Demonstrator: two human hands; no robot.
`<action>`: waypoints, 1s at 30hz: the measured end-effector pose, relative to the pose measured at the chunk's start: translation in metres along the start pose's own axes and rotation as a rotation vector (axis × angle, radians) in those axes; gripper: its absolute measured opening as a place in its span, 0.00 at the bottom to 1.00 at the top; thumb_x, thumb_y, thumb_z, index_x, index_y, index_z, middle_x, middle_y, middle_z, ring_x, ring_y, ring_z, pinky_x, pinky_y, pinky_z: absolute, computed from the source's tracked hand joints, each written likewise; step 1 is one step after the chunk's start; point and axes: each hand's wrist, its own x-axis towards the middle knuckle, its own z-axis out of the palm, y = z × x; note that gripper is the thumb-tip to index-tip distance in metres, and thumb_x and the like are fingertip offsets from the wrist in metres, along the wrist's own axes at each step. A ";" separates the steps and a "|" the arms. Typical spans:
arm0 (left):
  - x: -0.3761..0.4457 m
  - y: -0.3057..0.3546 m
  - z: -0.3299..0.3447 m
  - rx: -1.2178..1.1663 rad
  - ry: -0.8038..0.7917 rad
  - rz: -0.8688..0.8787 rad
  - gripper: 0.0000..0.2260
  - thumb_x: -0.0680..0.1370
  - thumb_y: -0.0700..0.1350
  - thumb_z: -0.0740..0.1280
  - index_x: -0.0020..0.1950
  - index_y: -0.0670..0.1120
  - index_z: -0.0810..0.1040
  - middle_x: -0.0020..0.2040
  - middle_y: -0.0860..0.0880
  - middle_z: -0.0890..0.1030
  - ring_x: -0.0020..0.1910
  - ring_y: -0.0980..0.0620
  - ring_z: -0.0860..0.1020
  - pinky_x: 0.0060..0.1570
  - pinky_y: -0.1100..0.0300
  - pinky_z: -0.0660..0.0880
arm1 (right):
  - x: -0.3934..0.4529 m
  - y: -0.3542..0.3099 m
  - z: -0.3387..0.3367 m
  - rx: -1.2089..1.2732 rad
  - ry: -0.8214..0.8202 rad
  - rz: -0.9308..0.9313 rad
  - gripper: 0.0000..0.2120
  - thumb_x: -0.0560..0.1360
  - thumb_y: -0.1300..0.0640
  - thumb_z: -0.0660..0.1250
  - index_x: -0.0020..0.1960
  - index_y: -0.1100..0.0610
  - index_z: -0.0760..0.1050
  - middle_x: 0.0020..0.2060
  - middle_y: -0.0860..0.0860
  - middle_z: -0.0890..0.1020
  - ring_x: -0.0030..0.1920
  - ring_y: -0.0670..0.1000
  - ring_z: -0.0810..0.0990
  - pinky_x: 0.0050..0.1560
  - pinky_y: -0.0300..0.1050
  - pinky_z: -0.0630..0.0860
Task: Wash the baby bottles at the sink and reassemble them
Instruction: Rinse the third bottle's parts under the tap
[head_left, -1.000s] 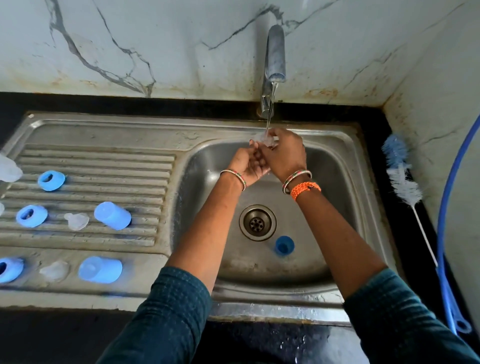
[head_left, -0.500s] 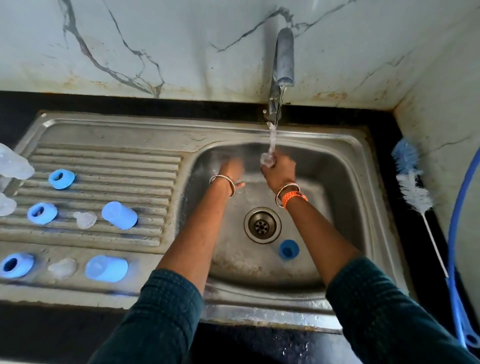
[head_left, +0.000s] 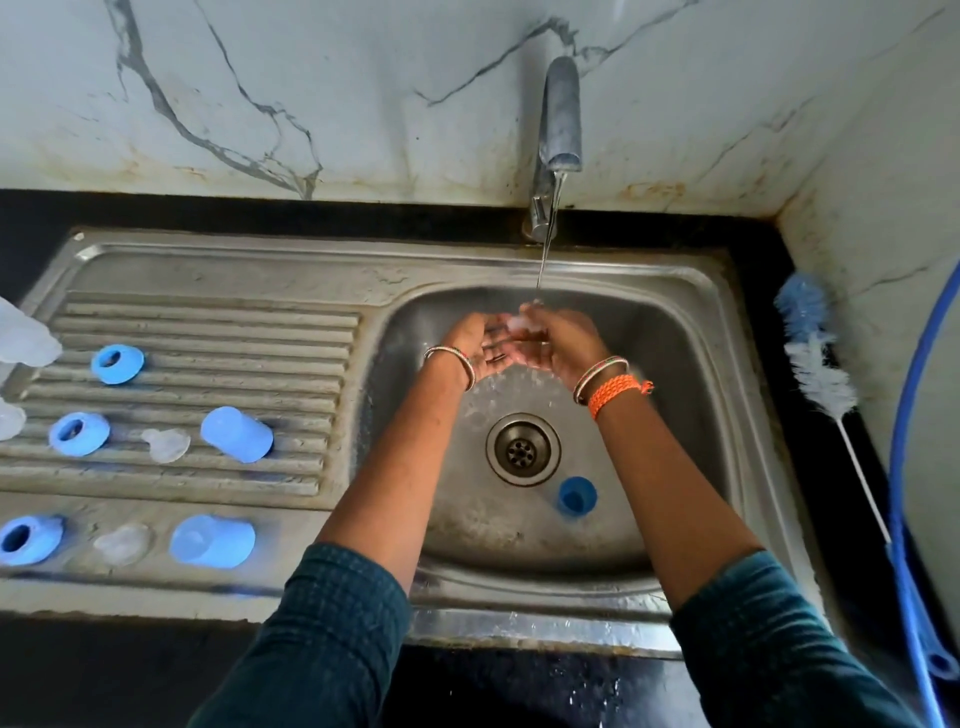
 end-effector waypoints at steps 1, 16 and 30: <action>0.001 -0.001 -0.002 0.006 0.011 0.003 0.13 0.81 0.41 0.53 0.51 0.45 0.76 0.47 0.47 0.79 0.46 0.50 0.77 0.51 0.56 0.73 | 0.004 0.005 -0.001 -0.230 0.076 -0.102 0.10 0.75 0.60 0.68 0.54 0.63 0.72 0.46 0.59 0.82 0.38 0.54 0.83 0.34 0.42 0.79; 0.000 -0.005 -0.013 0.027 0.064 -0.018 0.16 0.82 0.41 0.50 0.59 0.43 0.76 0.62 0.45 0.78 0.61 0.47 0.75 0.60 0.54 0.70 | 0.021 0.017 0.006 -0.903 0.315 -0.607 0.12 0.74 0.66 0.66 0.57 0.64 0.78 0.51 0.60 0.82 0.52 0.58 0.81 0.53 0.40 0.73; -0.002 -0.001 -0.007 0.018 0.074 -0.004 0.14 0.82 0.40 0.52 0.59 0.41 0.76 0.54 0.46 0.79 0.53 0.48 0.76 0.59 0.54 0.71 | 0.014 -0.002 0.013 -0.823 0.363 -0.698 0.09 0.73 0.66 0.65 0.53 0.65 0.77 0.48 0.60 0.82 0.49 0.56 0.80 0.49 0.43 0.74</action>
